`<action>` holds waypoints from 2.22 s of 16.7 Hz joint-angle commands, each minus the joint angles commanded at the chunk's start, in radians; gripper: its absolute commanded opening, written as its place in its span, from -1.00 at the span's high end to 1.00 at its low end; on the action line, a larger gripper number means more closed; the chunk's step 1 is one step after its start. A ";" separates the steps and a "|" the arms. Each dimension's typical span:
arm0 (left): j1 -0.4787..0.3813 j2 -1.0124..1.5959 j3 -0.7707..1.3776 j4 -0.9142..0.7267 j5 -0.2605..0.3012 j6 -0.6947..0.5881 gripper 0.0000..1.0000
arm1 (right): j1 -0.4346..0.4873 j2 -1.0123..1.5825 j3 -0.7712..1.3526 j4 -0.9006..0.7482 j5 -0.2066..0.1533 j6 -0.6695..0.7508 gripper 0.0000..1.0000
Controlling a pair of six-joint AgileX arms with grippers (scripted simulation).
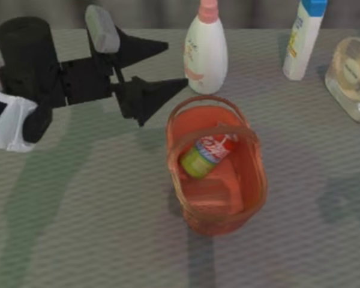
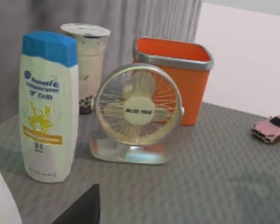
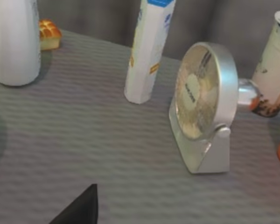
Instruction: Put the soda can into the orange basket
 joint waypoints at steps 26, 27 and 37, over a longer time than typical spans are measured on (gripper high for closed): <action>0.273 -1.918 -0.930 -0.885 -1.039 0.039 -1.00 | 0.564 1.900 1.855 -1.236 0.007 -0.824 -1.00; 0.273 -1.918 -0.930 -0.885 -1.039 0.039 -1.00 | 0.564 1.900 1.855 -1.236 0.007 -0.824 -1.00; 0.273 -1.918 -0.930 -0.885 -1.039 0.039 -1.00 | 0.564 1.884 1.748 -1.145 0.007 -0.823 -1.00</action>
